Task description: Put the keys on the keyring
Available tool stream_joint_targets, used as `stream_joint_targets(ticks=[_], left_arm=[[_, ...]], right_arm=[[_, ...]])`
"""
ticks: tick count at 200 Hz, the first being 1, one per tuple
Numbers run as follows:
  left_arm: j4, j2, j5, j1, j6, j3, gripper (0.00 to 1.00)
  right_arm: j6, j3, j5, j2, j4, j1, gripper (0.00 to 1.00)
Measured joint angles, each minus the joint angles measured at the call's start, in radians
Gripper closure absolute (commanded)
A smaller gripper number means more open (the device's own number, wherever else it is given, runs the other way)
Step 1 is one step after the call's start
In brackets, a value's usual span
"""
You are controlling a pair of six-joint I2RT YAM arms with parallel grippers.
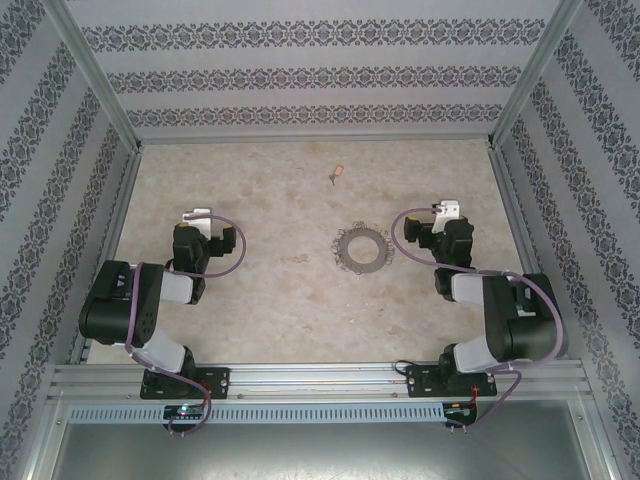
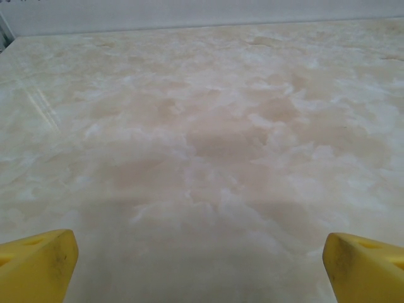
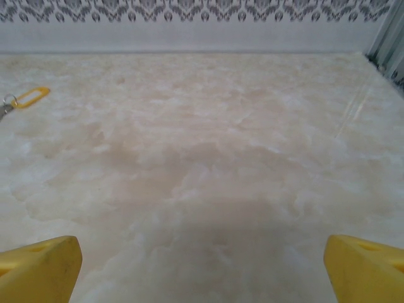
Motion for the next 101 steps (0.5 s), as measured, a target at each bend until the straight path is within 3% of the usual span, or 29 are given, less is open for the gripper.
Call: stream_joint_targets(ticks=[31, 58, 101], left_arm=[[-0.082, -0.088, -0.001, 0.0, 0.002, 0.011, 0.0], [-0.231, -0.207, -0.047, -0.011, -0.002, 0.066, 0.0], [-0.499, -0.37, -0.032, -0.117, -0.112, 0.207, 0.0]], right_arm=[[-0.005, 0.006, 0.0, -0.126, -0.096, 0.004, 0.02], [0.008, 0.051, 0.03, -0.257, -0.287, 0.045, 0.02], [0.096, 0.209, 0.032, -0.407, -0.619, 0.111, 0.02]])
